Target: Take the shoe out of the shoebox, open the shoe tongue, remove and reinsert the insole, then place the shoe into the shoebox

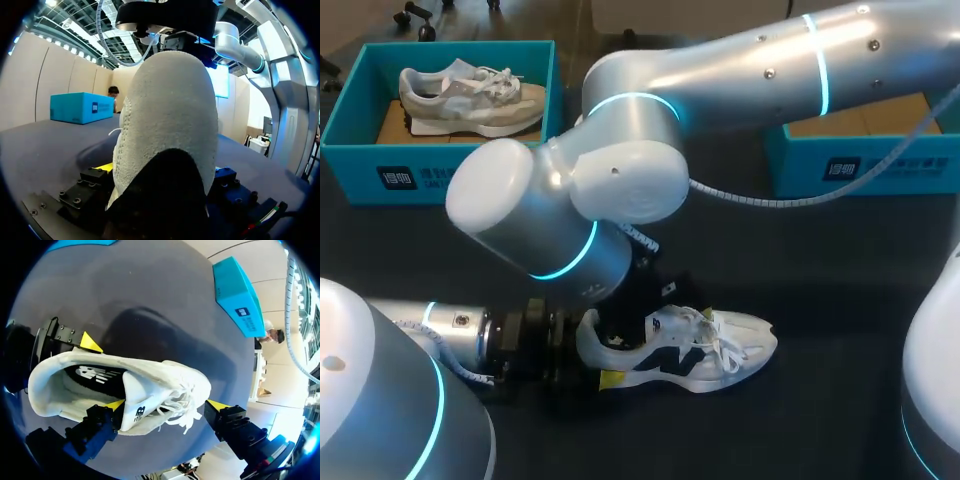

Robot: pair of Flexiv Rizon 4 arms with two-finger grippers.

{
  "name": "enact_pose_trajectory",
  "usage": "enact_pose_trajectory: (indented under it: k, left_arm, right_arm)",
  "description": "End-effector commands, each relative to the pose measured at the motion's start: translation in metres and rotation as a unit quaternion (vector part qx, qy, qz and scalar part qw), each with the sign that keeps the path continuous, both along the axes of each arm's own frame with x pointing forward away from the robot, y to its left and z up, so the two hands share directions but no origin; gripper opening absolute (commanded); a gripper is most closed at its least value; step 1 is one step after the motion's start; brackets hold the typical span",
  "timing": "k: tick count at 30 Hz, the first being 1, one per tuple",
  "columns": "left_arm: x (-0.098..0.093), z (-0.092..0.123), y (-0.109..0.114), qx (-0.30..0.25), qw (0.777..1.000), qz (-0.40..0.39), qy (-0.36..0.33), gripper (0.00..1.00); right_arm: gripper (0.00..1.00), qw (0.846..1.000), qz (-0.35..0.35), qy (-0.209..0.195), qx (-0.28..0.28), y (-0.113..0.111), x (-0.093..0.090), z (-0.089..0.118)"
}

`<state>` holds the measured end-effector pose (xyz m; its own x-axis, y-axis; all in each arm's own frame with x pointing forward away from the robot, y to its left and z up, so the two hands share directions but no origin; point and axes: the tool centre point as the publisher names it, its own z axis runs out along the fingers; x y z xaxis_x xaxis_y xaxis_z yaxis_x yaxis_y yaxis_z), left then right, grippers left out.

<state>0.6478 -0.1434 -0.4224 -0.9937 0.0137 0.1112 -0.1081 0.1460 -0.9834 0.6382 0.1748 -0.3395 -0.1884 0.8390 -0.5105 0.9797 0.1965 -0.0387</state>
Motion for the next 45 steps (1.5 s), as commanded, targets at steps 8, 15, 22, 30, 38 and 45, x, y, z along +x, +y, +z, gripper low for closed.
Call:
enact_pose_trajectory:
  k: [8, 15, 22, 30, 38, 45]
  left_arm:
    - [0.001, -0.002, -0.001, 0.0, 1.0, 0.001, 0.0, 0.0]
    - [0.001, -0.002, -0.001, 0.0, 1.0, 0.001, 0.0, 0.0]
    - [0.001, -0.002, -0.001, 0.0, 1.0, 0.001, 0.0, 0.0]
    - [0.001, -0.002, -0.001, 0.0, 1.0, 0.001, 0.0, 0.0]
    - [0.001, -0.002, -0.001, 0.0, 1.0, 0.001, 0.0, 0.0]
    - [0.001, -0.002, -0.001, 0.0, 1.0, 0.001, 0.0, 0.0]
  right_arm:
    - [1.0, 0.97, -0.219, -0.099, 0.041, -0.017, 0.005, 0.013]
    - [1.0, 0.967, -0.233, -0.08, 0.069, -0.021, 0.007, 0.012]
    - [0.53, 0.968, -0.23, -0.068, 0.079, -0.013, 0.005, 0.012]
    - [0.46, 0.971, -0.213, -0.062, 0.087, -0.009, 0.001, 0.014]
    - [0.29, 0.973, -0.2, -0.044, 0.111, -0.003, -0.004, 0.016]
    - [0.0, 0.971, -0.182, -0.029, 0.154, -0.006, -0.008, 0.022]
